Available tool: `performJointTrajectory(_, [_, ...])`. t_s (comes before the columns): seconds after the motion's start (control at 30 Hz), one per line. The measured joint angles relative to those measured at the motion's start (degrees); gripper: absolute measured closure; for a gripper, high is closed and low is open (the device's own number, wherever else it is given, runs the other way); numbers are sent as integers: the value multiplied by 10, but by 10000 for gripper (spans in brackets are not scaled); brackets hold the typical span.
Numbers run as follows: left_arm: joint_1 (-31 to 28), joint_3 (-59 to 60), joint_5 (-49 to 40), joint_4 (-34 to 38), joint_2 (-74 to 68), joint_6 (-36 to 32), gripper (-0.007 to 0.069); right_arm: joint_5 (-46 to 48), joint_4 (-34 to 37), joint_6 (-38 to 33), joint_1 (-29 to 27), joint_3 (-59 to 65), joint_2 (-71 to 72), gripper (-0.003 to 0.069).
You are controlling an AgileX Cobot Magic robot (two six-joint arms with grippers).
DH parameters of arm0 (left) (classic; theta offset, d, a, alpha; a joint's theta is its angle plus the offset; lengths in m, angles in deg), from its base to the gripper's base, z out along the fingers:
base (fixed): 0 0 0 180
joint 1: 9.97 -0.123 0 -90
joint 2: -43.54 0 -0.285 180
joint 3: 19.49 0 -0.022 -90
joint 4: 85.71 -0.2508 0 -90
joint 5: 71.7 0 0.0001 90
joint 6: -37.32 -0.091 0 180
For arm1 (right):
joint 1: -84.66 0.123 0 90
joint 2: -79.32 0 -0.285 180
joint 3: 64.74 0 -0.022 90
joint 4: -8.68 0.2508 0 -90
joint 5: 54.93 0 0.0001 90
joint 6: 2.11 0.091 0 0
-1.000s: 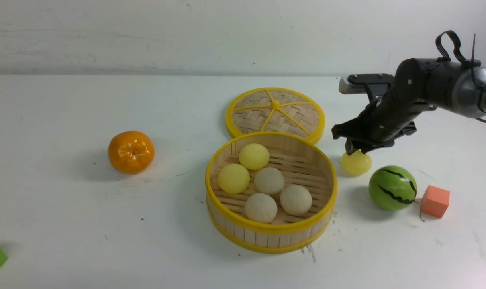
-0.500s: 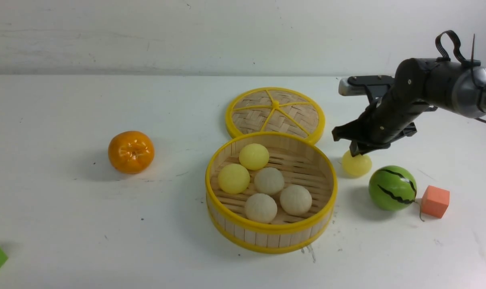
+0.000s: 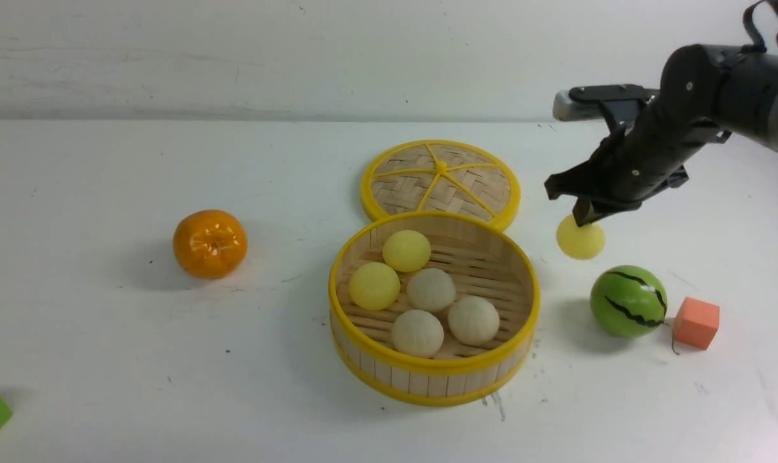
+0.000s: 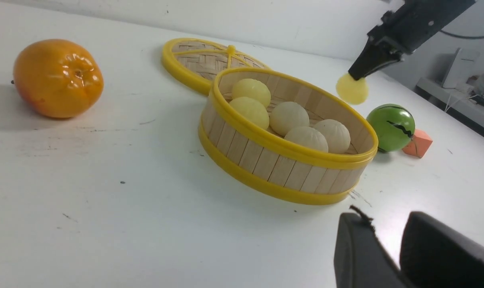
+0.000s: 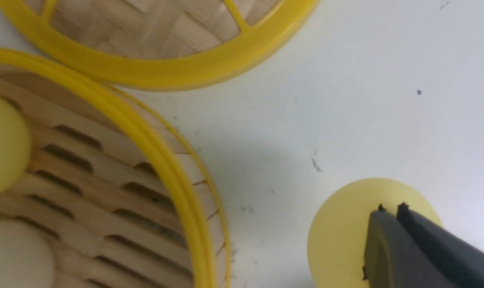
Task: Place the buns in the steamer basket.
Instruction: Use the right arm to put the steamed stuffed bun into the steamer
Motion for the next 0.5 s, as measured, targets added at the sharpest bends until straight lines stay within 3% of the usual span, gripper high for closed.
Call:
performJointTrajectory(0.3, [0,0,0,0,0,0,452,62,146,-90,26,0,49,662])
performJointTrajectory(0.5, [0,0,0,0,0,0,452,40,149,-97,77,0,20,659])
